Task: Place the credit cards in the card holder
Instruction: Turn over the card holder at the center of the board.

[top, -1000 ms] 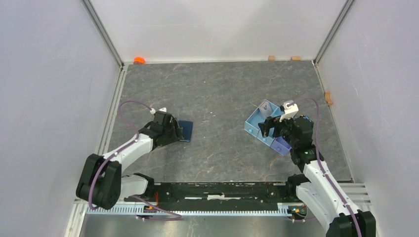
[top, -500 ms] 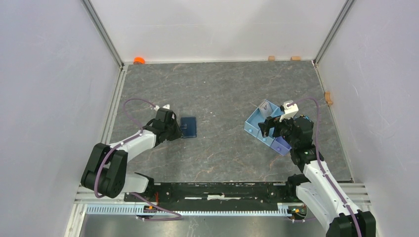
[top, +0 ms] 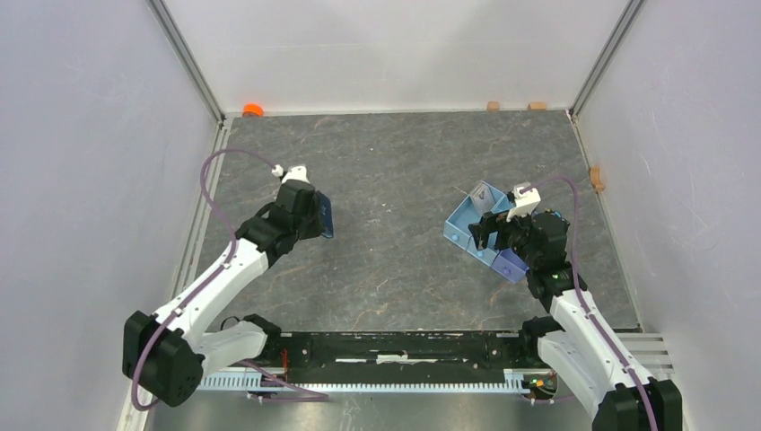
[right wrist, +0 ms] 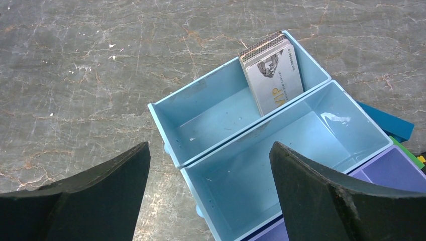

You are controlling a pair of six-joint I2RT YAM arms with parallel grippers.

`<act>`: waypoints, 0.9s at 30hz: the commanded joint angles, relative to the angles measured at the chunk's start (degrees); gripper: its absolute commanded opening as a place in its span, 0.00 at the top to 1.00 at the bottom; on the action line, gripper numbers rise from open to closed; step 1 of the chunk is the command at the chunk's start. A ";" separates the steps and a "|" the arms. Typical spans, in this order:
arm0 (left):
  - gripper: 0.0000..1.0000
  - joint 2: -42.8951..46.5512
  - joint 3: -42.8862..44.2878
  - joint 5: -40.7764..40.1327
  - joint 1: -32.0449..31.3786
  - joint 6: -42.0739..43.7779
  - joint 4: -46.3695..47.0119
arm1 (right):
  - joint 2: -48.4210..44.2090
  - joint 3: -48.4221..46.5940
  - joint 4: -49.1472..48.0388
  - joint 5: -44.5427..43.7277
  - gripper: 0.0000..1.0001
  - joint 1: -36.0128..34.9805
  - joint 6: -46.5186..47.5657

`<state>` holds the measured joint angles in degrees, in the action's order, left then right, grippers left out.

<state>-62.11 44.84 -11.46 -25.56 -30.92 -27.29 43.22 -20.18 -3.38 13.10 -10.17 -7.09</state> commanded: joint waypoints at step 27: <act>0.16 -3.96 6.15 12.55 -21.78 1.38 1.25 | 1.87 -10.53 7.01 -0.39 0.06 -4.51 -2.88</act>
<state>-73.84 50.78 -2.61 -48.18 -29.74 -32.38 44.29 -26.13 1.96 12.51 -12.01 -7.79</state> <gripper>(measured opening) 0.747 0.945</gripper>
